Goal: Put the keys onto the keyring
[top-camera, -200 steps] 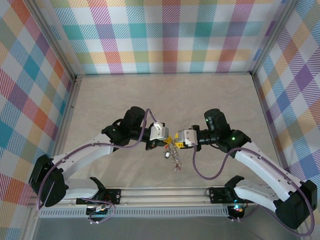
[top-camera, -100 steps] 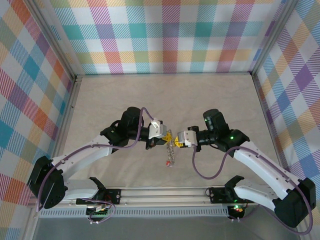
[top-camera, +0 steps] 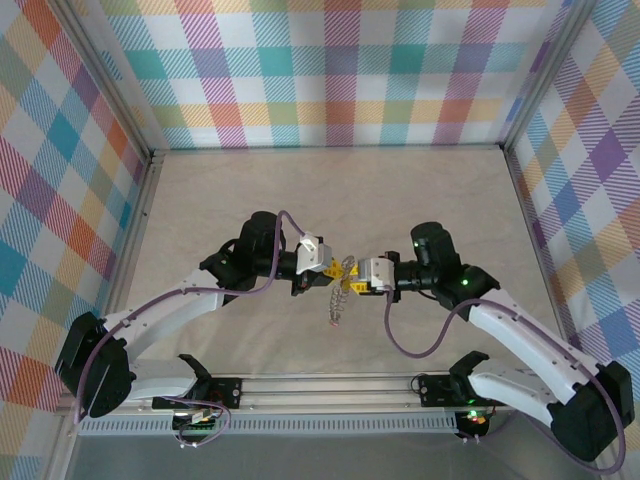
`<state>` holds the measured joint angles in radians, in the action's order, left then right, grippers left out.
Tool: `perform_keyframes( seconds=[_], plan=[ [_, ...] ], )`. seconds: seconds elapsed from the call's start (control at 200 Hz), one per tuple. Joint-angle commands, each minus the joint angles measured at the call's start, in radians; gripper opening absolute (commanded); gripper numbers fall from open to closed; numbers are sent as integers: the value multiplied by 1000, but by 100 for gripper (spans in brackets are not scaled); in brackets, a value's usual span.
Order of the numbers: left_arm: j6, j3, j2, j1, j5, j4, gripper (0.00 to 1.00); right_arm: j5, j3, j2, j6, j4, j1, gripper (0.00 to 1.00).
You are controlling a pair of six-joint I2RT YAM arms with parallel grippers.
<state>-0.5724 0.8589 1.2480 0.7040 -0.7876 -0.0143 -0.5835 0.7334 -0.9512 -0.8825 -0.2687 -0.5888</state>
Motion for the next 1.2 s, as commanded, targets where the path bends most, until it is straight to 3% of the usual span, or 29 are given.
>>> perform_keyframes(
  seconds=[0.0,0.325,0.47,0.845,1.06,1.195],
  plan=[
    [-12,15,-17,-3,-68,-36,0,-16,-35,59,71,70,28,30],
    [-25,38,-17,-5,-113,-21,0,-118,-94,67,180,131,50,41],
    [-21,44,-19,-5,-110,-27,0,-185,-152,42,284,265,50,41],
    [-10,40,-17,-5,-107,-44,0,-236,-198,-25,408,386,49,44],
    [-12,44,-14,-5,-97,-51,0,-290,-183,-76,393,400,49,43],
    [-8,41,-16,-6,-88,-61,0,-328,-187,-74,387,390,49,34]
  ],
)
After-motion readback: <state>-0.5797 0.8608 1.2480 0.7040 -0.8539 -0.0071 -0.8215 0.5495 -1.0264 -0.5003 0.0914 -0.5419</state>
